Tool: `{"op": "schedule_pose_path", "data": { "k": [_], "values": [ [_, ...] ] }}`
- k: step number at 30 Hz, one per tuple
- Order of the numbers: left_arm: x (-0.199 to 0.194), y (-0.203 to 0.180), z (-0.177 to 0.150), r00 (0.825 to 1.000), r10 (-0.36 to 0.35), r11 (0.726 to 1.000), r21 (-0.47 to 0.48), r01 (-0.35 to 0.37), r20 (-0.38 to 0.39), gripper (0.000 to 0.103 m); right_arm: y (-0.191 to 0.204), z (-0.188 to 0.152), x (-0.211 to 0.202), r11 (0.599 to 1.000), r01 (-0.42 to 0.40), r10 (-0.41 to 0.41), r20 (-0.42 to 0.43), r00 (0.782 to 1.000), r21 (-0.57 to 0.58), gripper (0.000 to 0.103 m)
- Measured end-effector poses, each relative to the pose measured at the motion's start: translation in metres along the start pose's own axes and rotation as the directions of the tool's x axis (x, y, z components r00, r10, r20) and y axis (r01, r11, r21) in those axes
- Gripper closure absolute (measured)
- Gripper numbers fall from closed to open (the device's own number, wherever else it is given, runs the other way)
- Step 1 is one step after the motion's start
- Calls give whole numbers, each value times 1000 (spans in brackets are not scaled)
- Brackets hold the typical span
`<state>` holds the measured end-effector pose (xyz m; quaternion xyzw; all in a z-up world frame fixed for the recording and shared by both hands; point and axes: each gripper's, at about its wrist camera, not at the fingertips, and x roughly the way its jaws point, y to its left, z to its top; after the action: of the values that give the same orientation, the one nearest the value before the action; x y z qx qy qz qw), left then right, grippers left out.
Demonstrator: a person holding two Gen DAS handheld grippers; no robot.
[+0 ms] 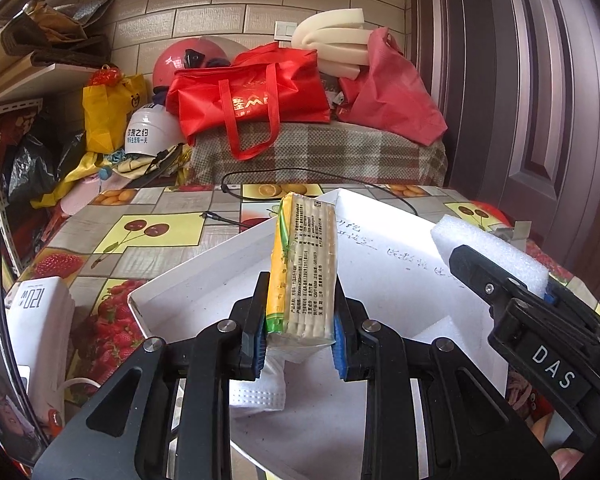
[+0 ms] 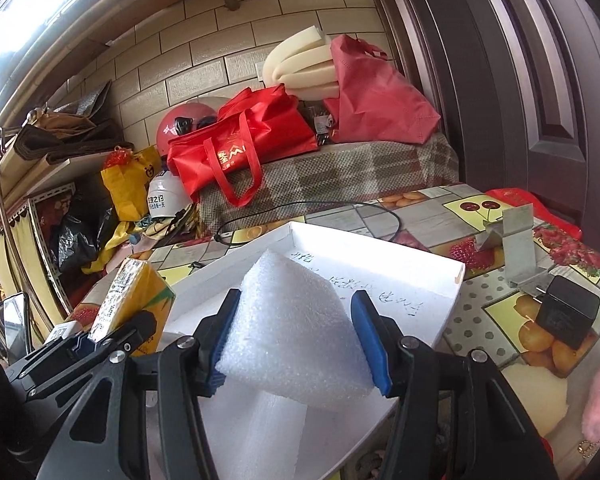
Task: Organize soft objects
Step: 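Open both tools to release the package and foam sheet into the box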
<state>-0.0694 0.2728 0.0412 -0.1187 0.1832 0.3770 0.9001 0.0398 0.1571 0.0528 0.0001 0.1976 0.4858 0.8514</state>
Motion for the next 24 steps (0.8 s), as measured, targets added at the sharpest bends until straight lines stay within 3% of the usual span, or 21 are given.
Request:
{"op": "schedule_pose_path", "data": {
  "k": [1,3,4,5,6,7,8,10,19,24],
  "values": [
    [2,-1,0,1000,5,1000,5,-5,-8,78,0,1,2,1000,-3,3,-3,1000,0,46],
    [3,-1,1,1000,21,1000,5,-21,-13,76,2,1,3,1000,1,-1,-5,1000,-4,25],
    [2,-1,0,1000,31,1000,3,-31,-6,68,3,1,4,1000,4,-4,-7,1000,-7,11],
    [0,-1,-1,999,43,999,1,-43,5,46,4,0,2,1000,10,-10,1,1000,-11,4],
    [-2,-1,-1,999,53,999,1,-53,14,33,5,0,0,1000,14,-14,10,1000,-14,0],
    [-2,-1,-1,998,58,998,3,-58,17,13,4,1,-2,1000,16,-15,23,1000,-10,0],
    [-2,-2,-1,998,66,998,6,-66,19,5,4,1,-4,1000,11,-11,32,999,-7,0],
    [-3,-3,-1,996,82,996,12,-83,27,1,3,3,-7,1000,13,-13,44,999,-1,0],
    [-8,-2,-3,994,94,995,10,-94,49,0,6,5,-9,999,45,-44,68,997,-12,0],
    [-11,8,-3,993,102,994,-46,-99,64,0,9,0,-19,998,64,-65,99,993,13,0]
  ]
}}
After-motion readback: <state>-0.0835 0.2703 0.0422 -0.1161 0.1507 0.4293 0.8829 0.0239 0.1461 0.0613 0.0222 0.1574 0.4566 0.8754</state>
